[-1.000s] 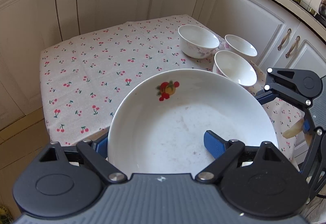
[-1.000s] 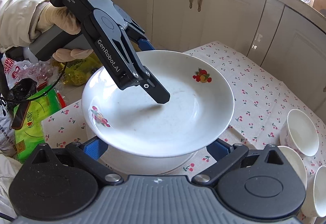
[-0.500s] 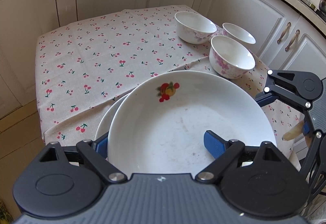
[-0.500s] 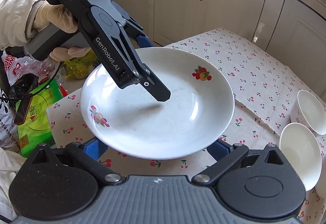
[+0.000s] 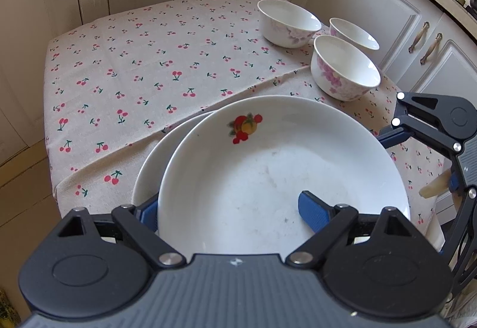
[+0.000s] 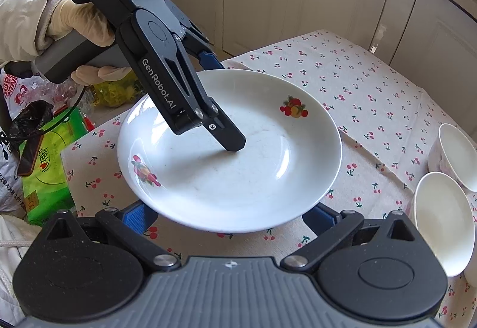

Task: Organize plates and bowls
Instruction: 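Lower the fruit-decal plate onto the plate stack and open the left gripper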

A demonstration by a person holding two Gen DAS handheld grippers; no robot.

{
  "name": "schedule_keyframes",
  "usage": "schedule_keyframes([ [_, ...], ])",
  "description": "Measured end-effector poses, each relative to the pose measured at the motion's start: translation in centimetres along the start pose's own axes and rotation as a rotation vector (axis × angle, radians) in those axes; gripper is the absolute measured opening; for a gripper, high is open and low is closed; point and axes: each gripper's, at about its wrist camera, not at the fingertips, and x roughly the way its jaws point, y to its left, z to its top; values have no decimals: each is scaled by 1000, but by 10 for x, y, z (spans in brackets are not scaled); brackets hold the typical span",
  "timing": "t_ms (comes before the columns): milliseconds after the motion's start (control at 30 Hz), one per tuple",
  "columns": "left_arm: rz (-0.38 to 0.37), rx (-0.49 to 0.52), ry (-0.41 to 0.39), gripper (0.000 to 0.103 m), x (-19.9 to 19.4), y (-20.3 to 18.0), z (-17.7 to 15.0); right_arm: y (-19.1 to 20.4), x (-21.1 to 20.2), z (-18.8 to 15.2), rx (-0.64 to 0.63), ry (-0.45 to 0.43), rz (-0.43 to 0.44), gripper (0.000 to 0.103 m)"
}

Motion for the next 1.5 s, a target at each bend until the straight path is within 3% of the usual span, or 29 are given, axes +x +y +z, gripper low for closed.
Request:
schedule_keyframes([
  [733,13,69,105,91,1,-3,7,0,-4,0,-8,15,-23,103],
  [1500,-42,-21,133,91,-17,9,3,2,1,5,-57,38,-30,103],
])
